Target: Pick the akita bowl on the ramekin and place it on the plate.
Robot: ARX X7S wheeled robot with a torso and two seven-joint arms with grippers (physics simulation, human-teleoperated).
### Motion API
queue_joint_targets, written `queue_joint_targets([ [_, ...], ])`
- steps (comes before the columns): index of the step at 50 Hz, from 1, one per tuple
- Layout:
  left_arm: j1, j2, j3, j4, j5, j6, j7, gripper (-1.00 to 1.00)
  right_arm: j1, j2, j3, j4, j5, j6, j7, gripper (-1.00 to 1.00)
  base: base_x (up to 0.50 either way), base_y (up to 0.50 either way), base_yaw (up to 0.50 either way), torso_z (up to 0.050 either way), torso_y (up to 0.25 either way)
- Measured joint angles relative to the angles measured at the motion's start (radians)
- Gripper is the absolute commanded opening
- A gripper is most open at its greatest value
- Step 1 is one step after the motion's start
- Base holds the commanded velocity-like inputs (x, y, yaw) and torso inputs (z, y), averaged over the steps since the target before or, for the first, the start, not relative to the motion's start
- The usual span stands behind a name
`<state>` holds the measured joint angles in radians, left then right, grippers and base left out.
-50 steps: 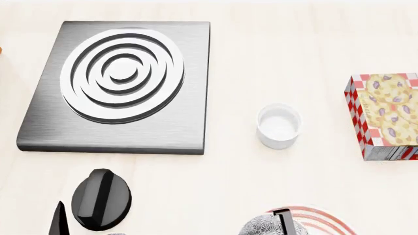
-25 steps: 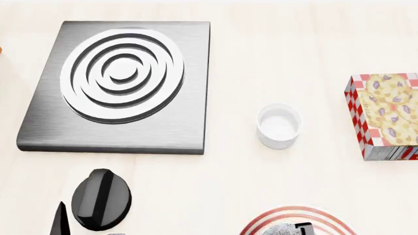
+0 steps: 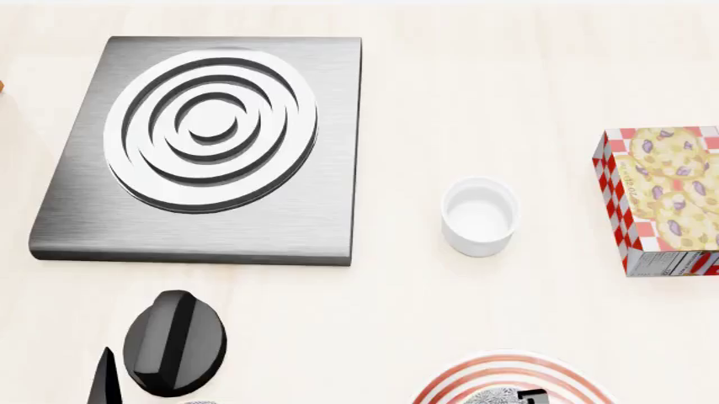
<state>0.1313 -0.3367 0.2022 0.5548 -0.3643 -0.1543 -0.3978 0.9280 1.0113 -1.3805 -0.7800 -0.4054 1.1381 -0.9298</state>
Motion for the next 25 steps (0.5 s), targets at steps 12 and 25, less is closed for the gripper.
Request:
queue_joint_targets([
  [12,0.001,-0.003,0.003,0.000,-0.002,0.003,-0.003,1.00,-0.011,-0.010,0.007,0.008,0.008,0.005,0.008,1.00,0.00,0.00,0.00,0.000,0.000],
  [25,0.000,-0.006,0.008,0.000,-0.003,0.005,-0.005,1.00,-0.028,-0.022,0.021,0.020,0.022,-0.002,0.032,1.00,0.00,0.00,0.00,0.000,0.000],
])
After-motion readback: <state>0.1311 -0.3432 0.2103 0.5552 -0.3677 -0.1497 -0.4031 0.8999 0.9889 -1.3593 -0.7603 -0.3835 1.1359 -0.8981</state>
